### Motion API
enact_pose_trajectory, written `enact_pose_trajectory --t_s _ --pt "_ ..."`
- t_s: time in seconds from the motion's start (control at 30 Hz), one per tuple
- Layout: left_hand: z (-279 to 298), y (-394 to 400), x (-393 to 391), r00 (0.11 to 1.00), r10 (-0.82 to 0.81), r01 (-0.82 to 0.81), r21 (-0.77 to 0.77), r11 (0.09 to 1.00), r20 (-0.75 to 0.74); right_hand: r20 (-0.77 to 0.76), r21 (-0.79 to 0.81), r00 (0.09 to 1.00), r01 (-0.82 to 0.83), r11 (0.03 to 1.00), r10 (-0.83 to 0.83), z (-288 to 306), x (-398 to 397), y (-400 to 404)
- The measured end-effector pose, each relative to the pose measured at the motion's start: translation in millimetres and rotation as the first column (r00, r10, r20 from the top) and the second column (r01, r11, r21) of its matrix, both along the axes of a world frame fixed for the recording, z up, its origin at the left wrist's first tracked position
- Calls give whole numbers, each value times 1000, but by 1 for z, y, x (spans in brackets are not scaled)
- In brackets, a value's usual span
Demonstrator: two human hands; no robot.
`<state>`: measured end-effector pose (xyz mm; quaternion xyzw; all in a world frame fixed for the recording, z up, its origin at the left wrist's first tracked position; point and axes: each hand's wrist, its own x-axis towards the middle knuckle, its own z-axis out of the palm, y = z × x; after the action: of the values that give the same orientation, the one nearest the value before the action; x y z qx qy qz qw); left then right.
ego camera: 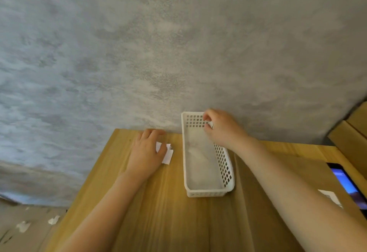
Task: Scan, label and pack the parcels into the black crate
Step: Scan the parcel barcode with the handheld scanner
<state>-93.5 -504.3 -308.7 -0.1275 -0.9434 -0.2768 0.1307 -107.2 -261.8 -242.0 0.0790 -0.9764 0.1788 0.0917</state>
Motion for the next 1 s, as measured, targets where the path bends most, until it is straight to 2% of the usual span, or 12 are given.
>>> enact_pose_trajectory --t_s 0.1,0.2,0.3,0.4,0.47,0.57,0.6,0.67,0.77,0.87,1.0 --pt "21 34 2 994 -106 107 36 994 -41 67 36 958 278 960 -280 1 19 88" --pt "33 65 7 982 -188 189 61 980 -21 164 127 809 550 825 -565 -6 55 180" --pt "36 91 17 957 -289 290 52 956 -20 229 143 675 689 710 -701 -20 92 233" --pt "34 116 30 936 -352 351 55 935 8 326 -1 616 759 651 -717 -34 114 259" --pt "30 129 37 923 -383 381 52 923 28 358 -120 614 778 617 -704 -39 119 272" --pt "30 143 47 890 -455 452 69 889 32 379 -425 655 751 506 -653 -42 126 281" --pt "31 147 51 871 -490 485 88 870 38 357 -447 638 758 475 -682 -43 130 286" --pt "35 155 61 818 -571 564 104 819 68 319 -345 587 803 485 -745 -53 141 300" --pt "36 167 73 753 -650 653 10 758 103 436 -132 558 815 563 -706 -66 160 312" --pt "30 170 78 753 -644 657 -111 745 136 443 -54 610 750 659 -657 -69 170 310" --pt "25 167 86 797 -589 602 -255 756 135 465 93 591 708 700 -659 -63 176 303"
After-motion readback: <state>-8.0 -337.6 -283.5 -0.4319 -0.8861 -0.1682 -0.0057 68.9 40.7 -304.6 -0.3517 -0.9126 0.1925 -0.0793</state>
